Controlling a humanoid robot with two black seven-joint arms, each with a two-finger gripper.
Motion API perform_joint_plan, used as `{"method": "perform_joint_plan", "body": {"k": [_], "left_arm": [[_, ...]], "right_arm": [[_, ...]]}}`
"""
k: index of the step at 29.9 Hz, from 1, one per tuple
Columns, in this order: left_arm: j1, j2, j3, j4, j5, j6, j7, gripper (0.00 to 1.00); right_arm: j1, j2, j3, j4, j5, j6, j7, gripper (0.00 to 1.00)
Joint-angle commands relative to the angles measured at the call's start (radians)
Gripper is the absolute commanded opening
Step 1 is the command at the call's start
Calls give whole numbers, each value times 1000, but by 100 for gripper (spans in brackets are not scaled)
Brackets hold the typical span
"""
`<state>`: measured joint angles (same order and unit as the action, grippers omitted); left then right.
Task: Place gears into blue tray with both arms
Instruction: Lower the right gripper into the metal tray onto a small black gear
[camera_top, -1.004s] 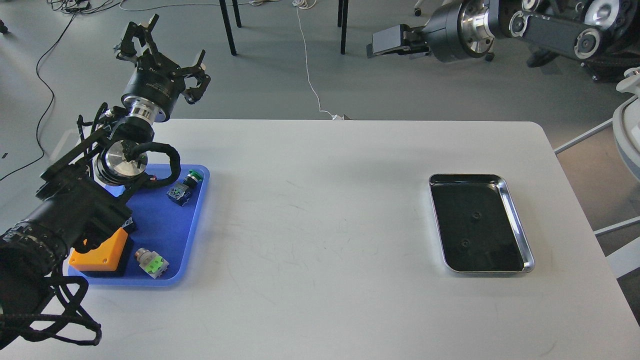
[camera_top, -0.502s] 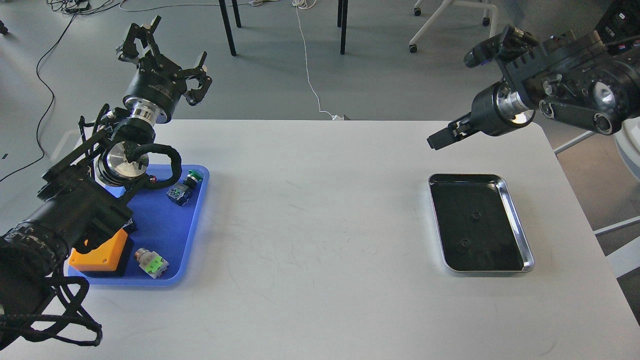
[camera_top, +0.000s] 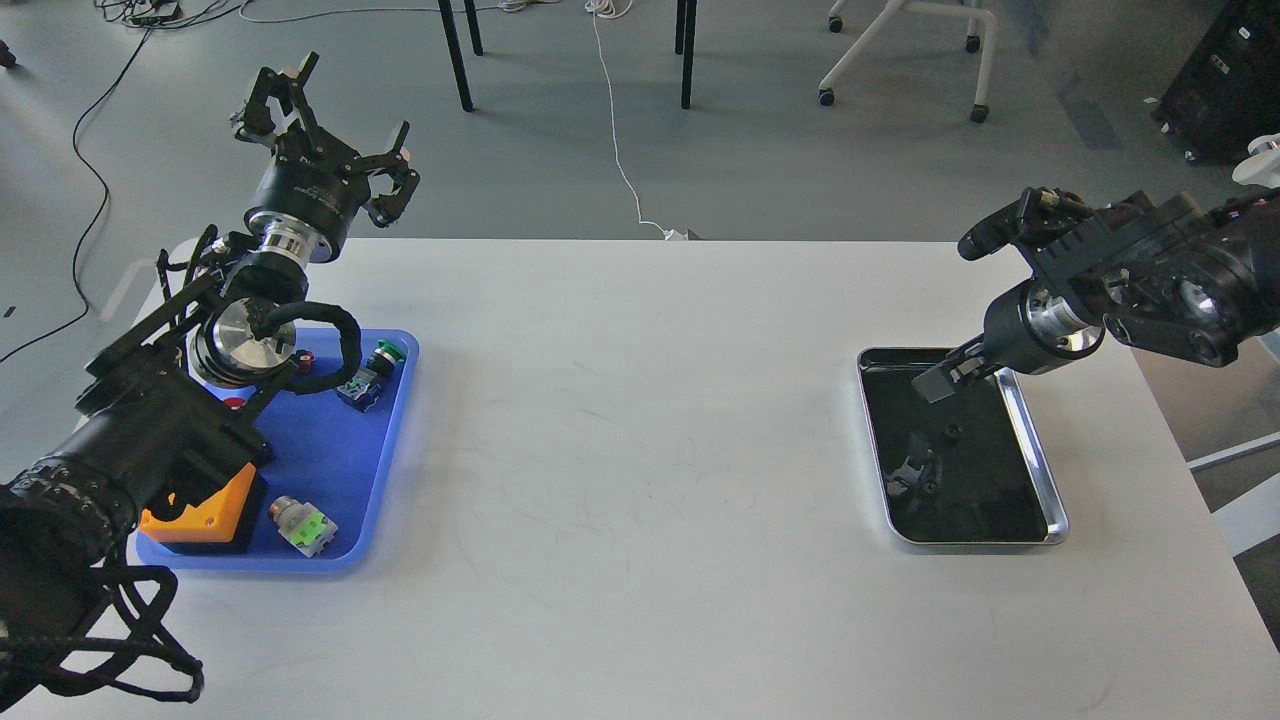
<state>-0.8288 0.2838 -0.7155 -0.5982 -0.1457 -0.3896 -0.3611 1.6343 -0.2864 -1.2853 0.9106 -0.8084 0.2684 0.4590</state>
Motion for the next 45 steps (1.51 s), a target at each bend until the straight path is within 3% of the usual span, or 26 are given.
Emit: {"method": "perform_joint_plan", "body": {"k": [1, 7, 30, 45], "left_arm": [[-1, -6, 5, 0, 2, 0, 5, 98], [-9, -6, 5, 0, 3, 1, 7, 98], [-16, -5, 7, 0, 5, 3, 5, 98], [-13, 2, 7, 0, 6, 2, 7, 98]], "right_arm": [[-34, -17, -14, -1, 0, -1, 0, 65], [-82, -45, -3, -7, 3, -11, 0, 59], [-166, -22, 78, -70, 12, -18, 1, 56], [-203, -13, 75, -110, 12, -20, -22, 53]]}}
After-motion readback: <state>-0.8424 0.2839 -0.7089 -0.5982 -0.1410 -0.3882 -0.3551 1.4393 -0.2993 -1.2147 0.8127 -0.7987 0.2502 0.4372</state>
